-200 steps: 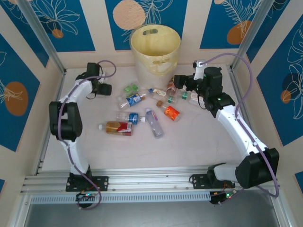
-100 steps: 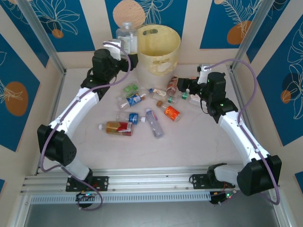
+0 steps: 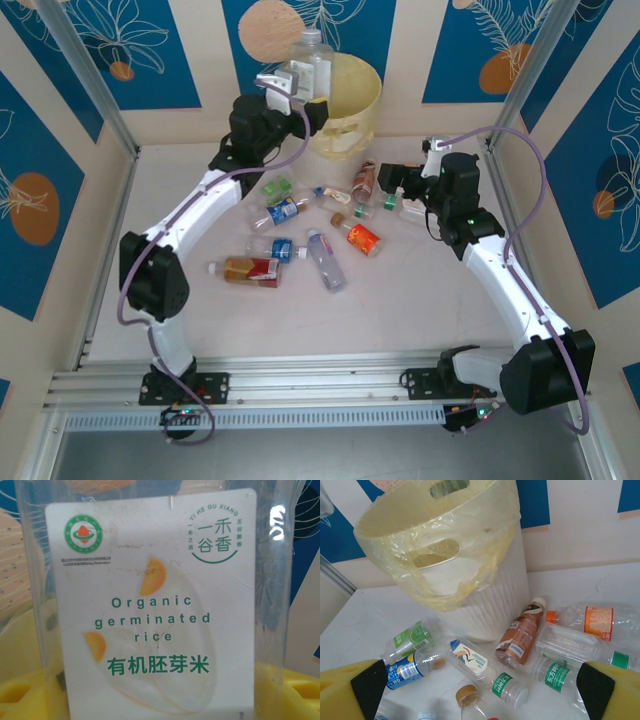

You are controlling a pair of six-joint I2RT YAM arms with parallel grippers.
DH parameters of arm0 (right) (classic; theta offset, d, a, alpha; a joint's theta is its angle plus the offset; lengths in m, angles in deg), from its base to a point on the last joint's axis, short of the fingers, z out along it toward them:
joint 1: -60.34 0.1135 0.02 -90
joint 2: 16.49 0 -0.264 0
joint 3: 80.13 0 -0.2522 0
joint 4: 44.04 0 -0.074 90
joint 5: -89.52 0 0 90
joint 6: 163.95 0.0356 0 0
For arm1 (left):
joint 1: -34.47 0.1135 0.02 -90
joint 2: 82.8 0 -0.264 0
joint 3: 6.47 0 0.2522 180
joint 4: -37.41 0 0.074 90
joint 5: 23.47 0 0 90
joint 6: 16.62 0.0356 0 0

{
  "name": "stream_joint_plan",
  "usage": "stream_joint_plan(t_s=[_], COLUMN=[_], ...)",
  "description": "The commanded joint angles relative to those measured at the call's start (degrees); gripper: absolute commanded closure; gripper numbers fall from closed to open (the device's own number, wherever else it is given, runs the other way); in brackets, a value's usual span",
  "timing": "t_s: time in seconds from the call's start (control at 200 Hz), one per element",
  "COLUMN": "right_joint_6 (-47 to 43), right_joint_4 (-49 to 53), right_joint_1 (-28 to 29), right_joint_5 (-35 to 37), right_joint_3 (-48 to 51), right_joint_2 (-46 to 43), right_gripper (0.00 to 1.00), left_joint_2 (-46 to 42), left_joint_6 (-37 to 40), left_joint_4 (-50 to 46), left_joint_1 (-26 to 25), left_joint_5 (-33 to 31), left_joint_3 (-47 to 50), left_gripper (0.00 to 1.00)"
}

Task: Put the plastic bottles in the bin

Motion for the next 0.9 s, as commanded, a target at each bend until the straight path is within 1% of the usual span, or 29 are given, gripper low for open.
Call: stream_joint_plan(t_s=[0.0, 0.105, 0.155, 0.2, 0.255, 0.35, 0.455, 0.56, 0.685, 0.82, 0.895], right_joint_6=[1.10, 0.88, 0.67, 0.52, 0.29, 0.43, 0.78, 0.80, 0.61, 0.66, 0.71], right_joint_4=[1.36, 2.52, 3.18, 3.49, 3.86, 4.18, 3.88, 3.88, 4.14, 4.17, 4.22], right_joint_1=[-0.37, -0.48, -0.53, -0.54, -0.72, -0.87, -0.89, -1.02, -1.33, -1.51, -1.64], right_joint_5=[0.67, 0.97, 1.18, 1.32, 1.37, 1.32, 1.37, 1.45, 1.54, 1.54, 1.63], right_joint_3=[0.17, 0.17, 0.17, 0.24, 0.13, 0.17, 0.67, 0.96, 0.96, 0.69, 0.55], right_joint_2=[-1.51, -1.69, -1.75, -1.80, -1.89, -1.89, -1.76, -1.58, -1.09, -0.42, -0.05], right_gripper=[0.01, 0.01, 0.01, 0.01, 0.01, 0.01, 0.01, 0.01, 0.01, 0.01, 0.01], left_joint_2=[2.62, 3.98, 4.55, 5.49, 7.38, 11.85, 15.79, 18.48, 21.55, 24.00, 24.45], left_joint_6=[1.14, -0.88, -2.02, -2.09, -1.53, -0.29, -0.41, -0.45, -0.33, -1.05, -2.30], left_joint_4=[-1.76, -5.28, -7.10, -8.41, -10.51, -15.37, -18.85, -21.98, -25.25, -29.87, -33.31], left_joint_1=[-0.55, -0.60, -0.54, -0.51, -0.42, -0.42, -0.42, -0.42, -0.45, -0.42, -0.41], left_joint_5=[-2.33, -9.58, -13.18, -14.77, -14.95, -13.99, -16.48, -18.43, -20.15, -22.13, -22.61], left_joint_3=[-5.13, -5.76, -6.03, -7.20, -10.02, -17.58, -23.55, -26.99, -30.32, -34.63, -36.68], left_gripper=[0.43, 0.43, 0.39, 0.38, 0.39, 0.39, 0.38, 0.32, 0.28, 0.20, 0.19])
